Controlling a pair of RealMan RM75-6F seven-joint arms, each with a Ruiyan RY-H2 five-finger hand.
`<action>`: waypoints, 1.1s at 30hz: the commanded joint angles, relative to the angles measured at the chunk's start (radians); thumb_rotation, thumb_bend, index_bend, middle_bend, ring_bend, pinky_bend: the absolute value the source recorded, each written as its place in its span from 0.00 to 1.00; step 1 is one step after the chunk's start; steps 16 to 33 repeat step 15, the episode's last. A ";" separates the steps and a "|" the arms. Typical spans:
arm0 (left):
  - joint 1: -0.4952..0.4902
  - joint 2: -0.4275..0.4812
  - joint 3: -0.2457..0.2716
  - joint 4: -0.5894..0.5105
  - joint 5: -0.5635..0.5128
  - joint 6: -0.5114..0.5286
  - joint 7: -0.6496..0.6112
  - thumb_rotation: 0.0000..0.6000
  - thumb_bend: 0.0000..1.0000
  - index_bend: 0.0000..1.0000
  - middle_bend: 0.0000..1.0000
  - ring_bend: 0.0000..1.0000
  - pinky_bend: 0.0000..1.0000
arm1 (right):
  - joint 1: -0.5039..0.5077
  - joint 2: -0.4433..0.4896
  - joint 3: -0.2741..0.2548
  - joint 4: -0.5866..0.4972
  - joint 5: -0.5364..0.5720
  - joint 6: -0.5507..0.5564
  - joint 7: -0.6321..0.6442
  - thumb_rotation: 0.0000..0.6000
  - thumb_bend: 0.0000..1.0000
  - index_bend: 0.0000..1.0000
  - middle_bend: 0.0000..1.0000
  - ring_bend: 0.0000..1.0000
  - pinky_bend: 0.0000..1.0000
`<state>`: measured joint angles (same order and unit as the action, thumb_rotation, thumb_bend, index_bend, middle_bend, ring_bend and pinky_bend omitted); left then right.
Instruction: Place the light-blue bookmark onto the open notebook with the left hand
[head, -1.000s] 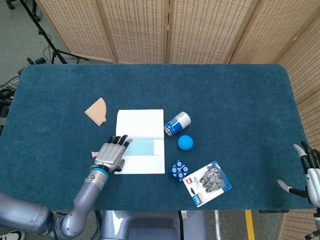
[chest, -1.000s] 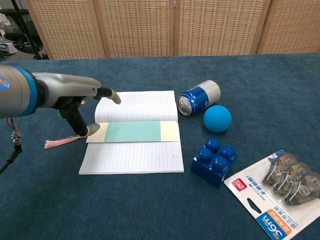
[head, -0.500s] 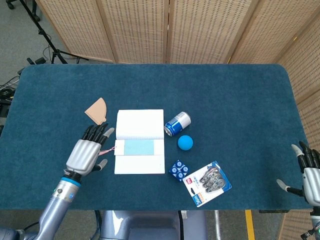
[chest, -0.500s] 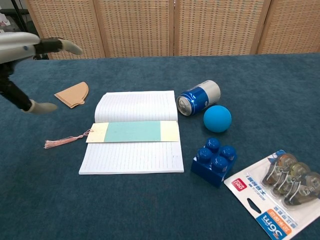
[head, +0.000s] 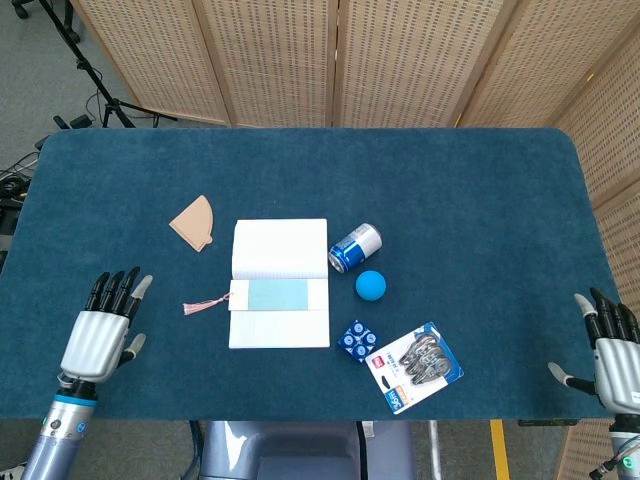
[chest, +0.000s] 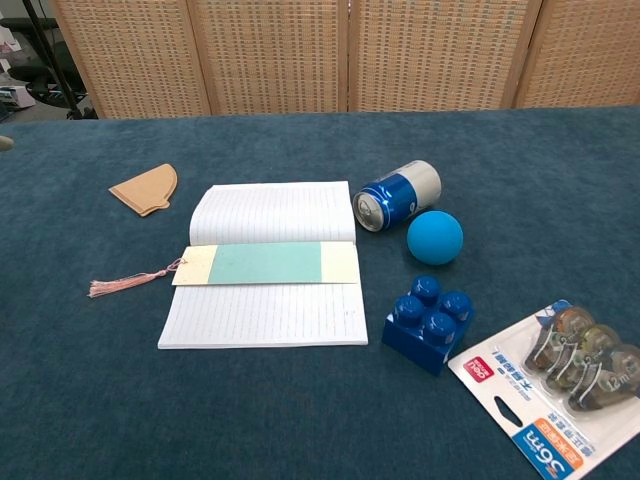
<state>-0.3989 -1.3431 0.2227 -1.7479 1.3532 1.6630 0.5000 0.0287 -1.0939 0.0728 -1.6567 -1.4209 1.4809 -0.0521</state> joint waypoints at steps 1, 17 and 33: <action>0.024 0.000 -0.013 0.031 0.027 -0.005 -0.041 1.00 0.26 0.05 0.00 0.00 0.00 | 0.000 -0.007 -0.002 -0.004 0.003 -0.001 -0.016 1.00 0.05 0.00 0.00 0.00 0.00; 0.087 0.025 -0.071 0.040 0.087 -0.014 -0.112 1.00 0.26 0.05 0.00 0.00 0.00 | 0.010 -0.019 -0.009 -0.003 -0.001 -0.023 -0.039 1.00 0.05 0.00 0.00 0.00 0.00; 0.087 0.025 -0.071 0.040 0.087 -0.014 -0.112 1.00 0.26 0.05 0.00 0.00 0.00 | 0.010 -0.019 -0.009 -0.003 -0.001 -0.023 -0.039 1.00 0.05 0.00 0.00 0.00 0.00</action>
